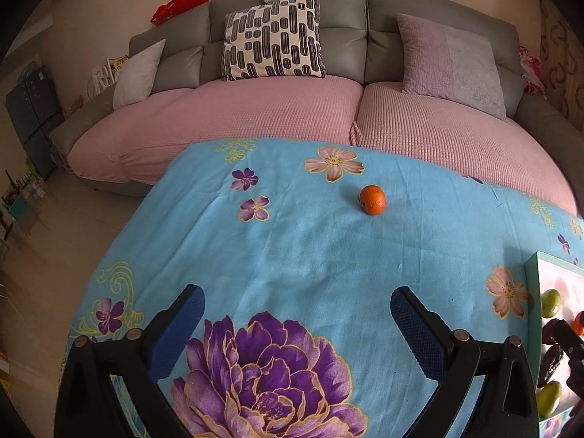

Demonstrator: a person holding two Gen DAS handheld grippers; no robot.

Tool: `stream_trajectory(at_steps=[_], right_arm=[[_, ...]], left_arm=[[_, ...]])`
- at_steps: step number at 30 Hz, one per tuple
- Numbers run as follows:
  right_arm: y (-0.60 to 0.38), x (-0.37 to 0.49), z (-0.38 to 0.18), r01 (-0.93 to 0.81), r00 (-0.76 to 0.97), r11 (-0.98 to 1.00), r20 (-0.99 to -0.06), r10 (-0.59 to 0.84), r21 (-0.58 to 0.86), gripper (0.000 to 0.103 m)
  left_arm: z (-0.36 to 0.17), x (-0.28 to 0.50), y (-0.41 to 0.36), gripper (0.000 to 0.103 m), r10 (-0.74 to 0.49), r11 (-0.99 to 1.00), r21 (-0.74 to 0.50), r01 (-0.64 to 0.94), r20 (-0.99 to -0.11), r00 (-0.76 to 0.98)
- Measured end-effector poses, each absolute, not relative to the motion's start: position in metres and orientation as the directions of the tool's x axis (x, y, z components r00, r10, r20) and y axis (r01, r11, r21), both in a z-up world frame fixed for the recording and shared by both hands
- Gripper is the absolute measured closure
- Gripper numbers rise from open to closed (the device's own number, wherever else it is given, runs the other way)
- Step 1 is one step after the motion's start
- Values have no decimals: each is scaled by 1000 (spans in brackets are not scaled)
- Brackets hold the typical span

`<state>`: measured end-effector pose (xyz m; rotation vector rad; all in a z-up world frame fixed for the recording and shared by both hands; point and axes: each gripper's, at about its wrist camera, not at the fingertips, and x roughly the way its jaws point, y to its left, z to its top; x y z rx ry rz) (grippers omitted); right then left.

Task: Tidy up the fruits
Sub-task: 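Move both open tools back toward the tan round nut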

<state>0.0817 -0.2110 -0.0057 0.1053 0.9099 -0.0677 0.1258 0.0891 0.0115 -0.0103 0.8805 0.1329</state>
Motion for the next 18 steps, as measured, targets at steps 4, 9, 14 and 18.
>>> stream_trajectory(at_steps=[4, 9, 14, 18], right_arm=[[-199, 83, -5, 63, 613, 995, -790, 19, 74, 8], [-196, 83, -4, 51, 615, 995, -788, 34, 82, 8], [-200, 83, -3, 70, 616, 992, -787, 38, 103, 8], [-198, 84, -5, 67, 607, 992, -794, 45, 108, 8]], left_arm=[[20, 123, 101, 0, 121, 988, 27, -154, -756, 643], [22, 121, 109, 0, 121, 985, 12, -170, -754, 646], [19, 122, 111, 0, 110, 986, 1, -169, -762, 638], [16, 123, 113, 0, 105, 985, -7, -172, -769, 631]])
